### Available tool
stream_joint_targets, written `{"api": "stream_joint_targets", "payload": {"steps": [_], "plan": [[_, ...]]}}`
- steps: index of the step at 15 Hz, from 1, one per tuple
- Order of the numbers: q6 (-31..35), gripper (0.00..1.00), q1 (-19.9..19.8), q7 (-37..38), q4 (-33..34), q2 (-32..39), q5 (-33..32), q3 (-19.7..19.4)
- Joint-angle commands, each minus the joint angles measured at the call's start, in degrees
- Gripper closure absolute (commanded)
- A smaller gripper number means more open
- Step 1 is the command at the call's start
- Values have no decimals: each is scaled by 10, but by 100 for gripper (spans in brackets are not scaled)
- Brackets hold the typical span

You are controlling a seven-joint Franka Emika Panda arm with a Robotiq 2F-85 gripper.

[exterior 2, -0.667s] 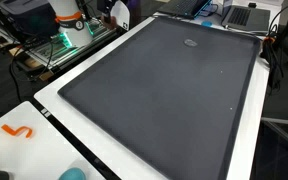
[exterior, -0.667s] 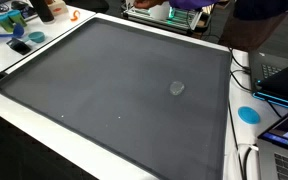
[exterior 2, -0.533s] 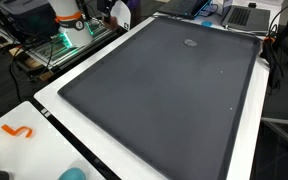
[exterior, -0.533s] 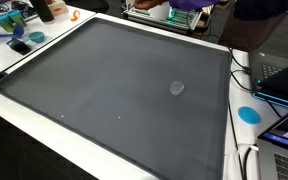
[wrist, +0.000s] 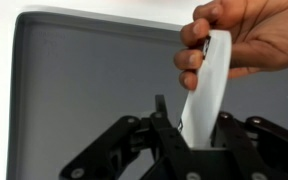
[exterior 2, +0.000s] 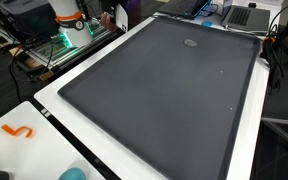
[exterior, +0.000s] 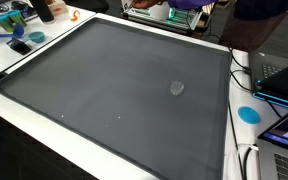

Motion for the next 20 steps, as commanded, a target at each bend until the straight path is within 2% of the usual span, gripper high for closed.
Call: {"api": "stream_joint_targets", "payload": {"steps": [1, 3, 5, 6, 20], "plan": [[1, 96, 3, -4, 0, -1, -4, 0], [3, 100, 4, -5, -1, -2, -3, -1], [2, 100, 4, -4, -2, -2, -3, 0], [-1, 96, 4, 0, 1, 0, 0, 0], [-1, 96, 4, 0, 1, 0, 0, 0]]}}
